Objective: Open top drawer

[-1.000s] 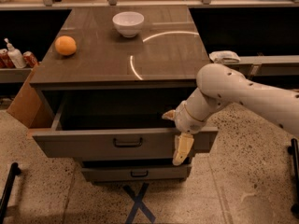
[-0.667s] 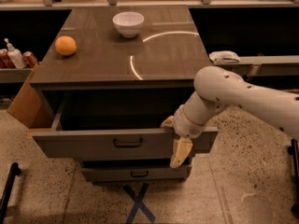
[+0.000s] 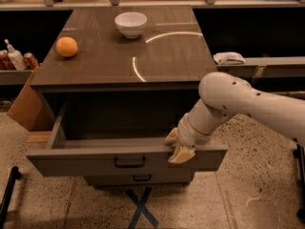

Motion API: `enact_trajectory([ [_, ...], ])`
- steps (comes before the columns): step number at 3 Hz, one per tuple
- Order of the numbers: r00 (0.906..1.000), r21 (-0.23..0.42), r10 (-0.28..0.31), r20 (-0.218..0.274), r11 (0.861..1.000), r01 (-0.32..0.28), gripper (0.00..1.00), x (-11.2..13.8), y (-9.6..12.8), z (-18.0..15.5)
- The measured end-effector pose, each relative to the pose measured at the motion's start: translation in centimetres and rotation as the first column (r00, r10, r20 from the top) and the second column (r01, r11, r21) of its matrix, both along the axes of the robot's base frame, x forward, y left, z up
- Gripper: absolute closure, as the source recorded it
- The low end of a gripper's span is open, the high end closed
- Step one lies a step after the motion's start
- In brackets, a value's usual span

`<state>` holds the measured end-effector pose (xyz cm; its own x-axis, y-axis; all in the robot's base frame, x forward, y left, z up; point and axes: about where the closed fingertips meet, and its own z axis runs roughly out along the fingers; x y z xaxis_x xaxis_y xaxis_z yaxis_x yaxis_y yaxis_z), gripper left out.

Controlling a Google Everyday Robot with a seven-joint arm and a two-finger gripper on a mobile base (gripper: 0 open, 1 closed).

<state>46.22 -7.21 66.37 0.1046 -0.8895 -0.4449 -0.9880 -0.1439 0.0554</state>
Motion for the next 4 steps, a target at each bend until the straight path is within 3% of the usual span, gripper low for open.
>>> enact_trajectory([
  [1,0.9994,0.011,-0.009,-0.033,1.0,0.01,0.97,-2.07,-0.48,-0.34],
  [2,0.9988,0.022,-0.016,-0.046,1.0,0.017,1.0,-2.89,-0.68,-0.47],
  [4,0.9988,0.021,-0.016,-0.046,1.0,0.017,0.57,-2.9,-0.67,-0.45],
])
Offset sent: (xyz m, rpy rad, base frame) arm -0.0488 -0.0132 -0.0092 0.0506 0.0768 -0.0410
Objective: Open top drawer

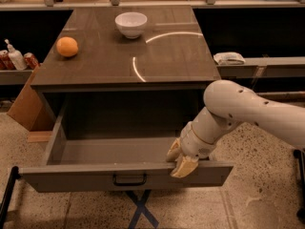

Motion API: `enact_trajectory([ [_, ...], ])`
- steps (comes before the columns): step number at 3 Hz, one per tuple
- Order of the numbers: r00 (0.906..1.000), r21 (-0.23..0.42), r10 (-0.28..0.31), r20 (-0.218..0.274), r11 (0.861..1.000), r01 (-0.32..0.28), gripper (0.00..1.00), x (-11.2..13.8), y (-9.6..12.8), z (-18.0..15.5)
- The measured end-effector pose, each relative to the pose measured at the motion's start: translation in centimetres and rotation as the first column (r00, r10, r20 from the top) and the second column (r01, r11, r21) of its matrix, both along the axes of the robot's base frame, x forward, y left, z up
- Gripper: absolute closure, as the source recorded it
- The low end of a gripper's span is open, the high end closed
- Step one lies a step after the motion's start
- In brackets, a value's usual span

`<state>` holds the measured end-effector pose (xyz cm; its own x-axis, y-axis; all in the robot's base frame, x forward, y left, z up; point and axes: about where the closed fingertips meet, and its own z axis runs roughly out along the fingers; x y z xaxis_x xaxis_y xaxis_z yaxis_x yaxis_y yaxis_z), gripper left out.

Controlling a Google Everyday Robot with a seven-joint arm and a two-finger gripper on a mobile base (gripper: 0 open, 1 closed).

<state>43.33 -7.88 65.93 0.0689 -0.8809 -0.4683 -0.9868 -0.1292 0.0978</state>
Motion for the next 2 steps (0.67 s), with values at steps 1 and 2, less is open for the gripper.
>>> enact_trajectory([
  [1,1.0,0.0,0.0,0.0,1.0,0.0,0.35,0.0,0.0,0.0],
  [2,1.0,0.0,0.0,0.0,1.0,0.0,0.12,0.0,0.0,0.0],
])
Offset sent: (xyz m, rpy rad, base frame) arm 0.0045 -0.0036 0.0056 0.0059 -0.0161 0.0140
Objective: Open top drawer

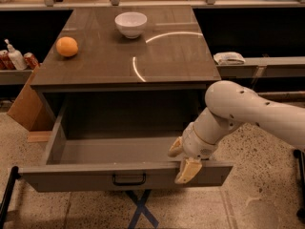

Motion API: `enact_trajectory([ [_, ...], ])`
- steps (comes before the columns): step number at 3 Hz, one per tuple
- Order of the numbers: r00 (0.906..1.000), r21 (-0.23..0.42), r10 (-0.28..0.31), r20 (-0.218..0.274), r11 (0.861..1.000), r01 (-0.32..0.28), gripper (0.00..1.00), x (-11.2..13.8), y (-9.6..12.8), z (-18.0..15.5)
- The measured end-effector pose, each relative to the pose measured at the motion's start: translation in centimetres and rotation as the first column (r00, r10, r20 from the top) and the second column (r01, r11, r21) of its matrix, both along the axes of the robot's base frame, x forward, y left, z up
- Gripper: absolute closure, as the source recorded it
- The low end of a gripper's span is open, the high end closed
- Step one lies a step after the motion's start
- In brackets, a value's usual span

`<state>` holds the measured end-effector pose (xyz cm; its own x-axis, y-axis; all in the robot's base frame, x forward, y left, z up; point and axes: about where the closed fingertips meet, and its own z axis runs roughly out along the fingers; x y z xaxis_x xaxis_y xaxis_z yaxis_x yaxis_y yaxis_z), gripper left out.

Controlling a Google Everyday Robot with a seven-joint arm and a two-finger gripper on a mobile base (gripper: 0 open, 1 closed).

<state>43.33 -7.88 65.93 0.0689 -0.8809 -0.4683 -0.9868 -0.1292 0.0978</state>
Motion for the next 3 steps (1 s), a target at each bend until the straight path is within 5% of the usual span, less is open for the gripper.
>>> enact_trajectory([
  [1,0.9997,-0.01,0.0,0.024,1.0,0.001,0.0,0.6,-0.9,1.2],
  [3,0.9919,-0.068,-0.002,0.127,0.998,0.011,0.0,2.5,-3.9,7.0],
])
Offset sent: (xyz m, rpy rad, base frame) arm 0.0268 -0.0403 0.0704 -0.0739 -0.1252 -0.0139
